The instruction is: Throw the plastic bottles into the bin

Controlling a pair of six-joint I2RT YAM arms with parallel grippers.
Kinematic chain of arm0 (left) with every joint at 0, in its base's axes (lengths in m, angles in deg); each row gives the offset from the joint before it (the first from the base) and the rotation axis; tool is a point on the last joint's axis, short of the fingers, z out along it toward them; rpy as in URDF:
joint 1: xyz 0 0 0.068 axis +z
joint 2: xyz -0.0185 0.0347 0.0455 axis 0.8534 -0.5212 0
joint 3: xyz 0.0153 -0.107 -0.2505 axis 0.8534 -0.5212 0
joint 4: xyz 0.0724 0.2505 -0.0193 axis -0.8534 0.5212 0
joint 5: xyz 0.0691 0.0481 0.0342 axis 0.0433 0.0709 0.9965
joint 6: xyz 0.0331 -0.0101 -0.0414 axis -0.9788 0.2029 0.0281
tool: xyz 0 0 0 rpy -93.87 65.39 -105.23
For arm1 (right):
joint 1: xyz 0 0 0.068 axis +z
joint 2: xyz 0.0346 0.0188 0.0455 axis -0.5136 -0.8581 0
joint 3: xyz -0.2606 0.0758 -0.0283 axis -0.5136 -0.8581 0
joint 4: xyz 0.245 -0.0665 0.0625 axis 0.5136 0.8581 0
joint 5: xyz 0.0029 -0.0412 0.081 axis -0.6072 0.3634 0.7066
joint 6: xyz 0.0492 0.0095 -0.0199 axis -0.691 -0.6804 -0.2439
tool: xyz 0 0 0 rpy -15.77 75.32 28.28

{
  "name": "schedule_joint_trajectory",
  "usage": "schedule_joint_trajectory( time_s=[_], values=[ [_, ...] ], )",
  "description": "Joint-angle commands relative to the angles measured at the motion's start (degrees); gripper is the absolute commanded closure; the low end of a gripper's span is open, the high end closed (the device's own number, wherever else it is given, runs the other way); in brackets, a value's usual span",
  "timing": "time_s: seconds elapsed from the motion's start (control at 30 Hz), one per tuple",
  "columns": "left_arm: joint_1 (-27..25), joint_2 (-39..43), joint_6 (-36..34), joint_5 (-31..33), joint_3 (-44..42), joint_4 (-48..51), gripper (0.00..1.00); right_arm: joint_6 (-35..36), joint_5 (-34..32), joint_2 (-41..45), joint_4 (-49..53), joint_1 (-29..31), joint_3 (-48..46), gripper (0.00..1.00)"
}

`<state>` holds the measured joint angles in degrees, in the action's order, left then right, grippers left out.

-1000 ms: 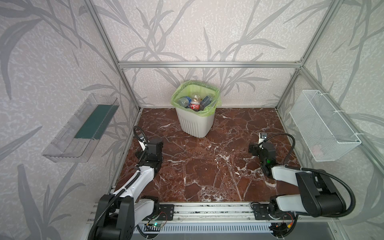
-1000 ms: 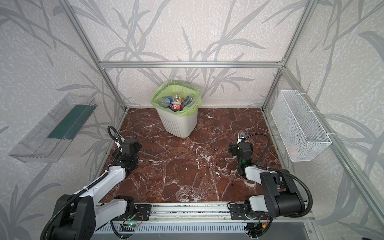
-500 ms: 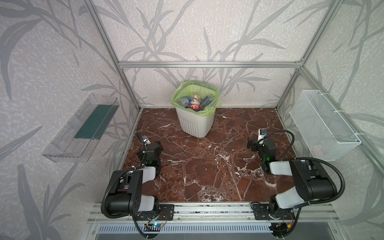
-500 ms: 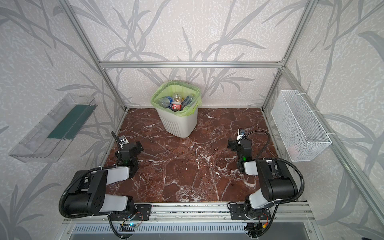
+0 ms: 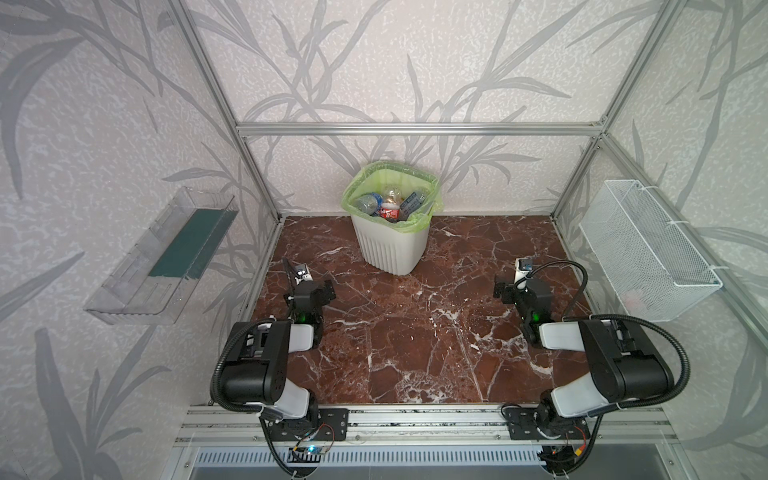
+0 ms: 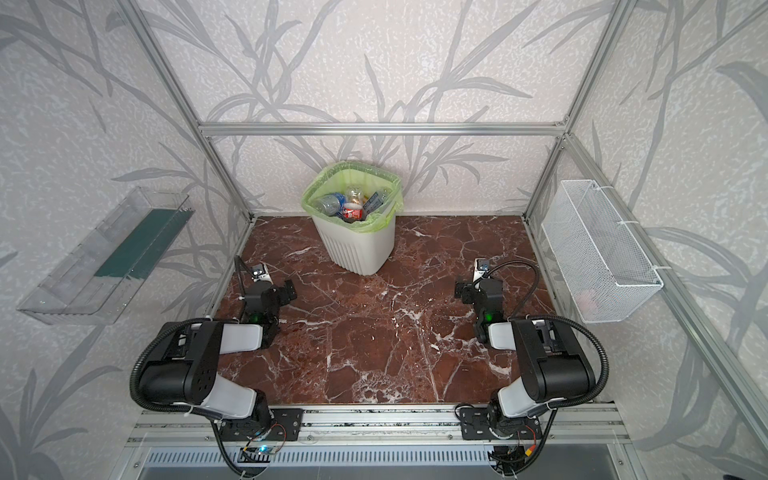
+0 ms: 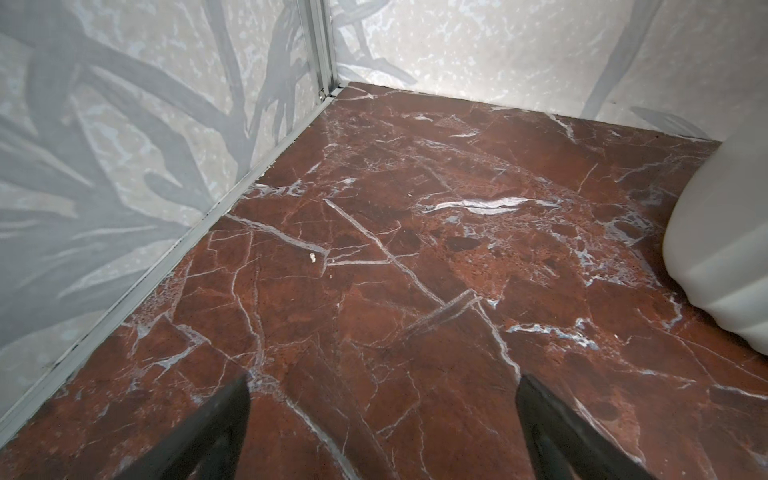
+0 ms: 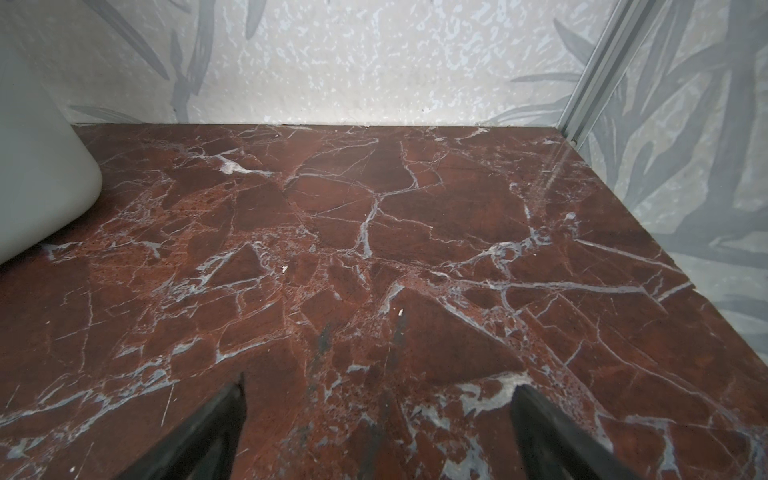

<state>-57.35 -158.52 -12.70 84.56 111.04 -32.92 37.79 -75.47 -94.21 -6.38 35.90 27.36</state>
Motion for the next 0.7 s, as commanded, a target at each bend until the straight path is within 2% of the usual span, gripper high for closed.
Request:
schedule_joint_trajectory(
  time_s=[0.0, 0.67],
  values=[
    [0.1, 0.0, -1.7, -1.1, 1.2, -1.2, 0.01, 2.3, 4.3, -0.5, 1.4, -0.2, 1.4, 0.01],
    [0.1, 0.2, -1.7, -1.1, 1.3, -0.8, 0.01, 2.4, 4.5, -0.5, 1.6, -0.1, 1.4, 0.01]
  ],
)
